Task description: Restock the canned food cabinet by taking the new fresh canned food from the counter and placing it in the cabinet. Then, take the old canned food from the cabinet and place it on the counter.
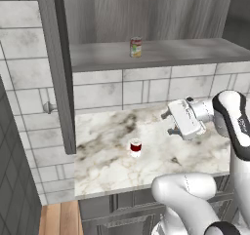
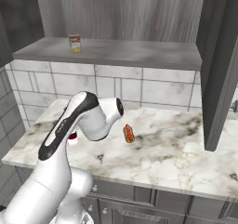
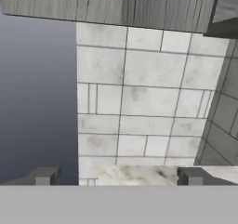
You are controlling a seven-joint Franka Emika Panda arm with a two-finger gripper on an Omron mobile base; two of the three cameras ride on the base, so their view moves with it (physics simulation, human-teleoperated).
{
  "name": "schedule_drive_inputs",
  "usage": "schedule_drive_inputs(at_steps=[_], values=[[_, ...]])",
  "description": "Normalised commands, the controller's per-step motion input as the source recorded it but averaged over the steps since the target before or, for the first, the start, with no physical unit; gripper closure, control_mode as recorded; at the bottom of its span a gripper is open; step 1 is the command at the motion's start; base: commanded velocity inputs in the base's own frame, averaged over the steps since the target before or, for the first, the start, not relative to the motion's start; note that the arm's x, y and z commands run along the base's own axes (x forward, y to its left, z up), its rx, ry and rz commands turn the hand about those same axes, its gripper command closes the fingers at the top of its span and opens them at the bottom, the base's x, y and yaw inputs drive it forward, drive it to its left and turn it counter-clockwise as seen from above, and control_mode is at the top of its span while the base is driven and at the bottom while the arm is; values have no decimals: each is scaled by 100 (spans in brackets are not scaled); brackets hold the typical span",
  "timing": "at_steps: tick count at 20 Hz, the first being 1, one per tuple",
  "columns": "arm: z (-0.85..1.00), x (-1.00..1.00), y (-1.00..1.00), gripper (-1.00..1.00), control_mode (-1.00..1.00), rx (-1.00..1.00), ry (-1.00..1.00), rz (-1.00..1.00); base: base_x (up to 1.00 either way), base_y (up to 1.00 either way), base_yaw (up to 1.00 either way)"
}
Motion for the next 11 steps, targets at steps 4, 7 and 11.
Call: schedule_drive_inputs(at_steps=[4,7,11], values=[[100,-100,0,-100,-100,0,-13,5,0,0,0],[100,-82,17,-100,-100,-3,-14,1,0,0,0],[100,-46,30,-100,-100,-3,-20,0,0,0,0]])
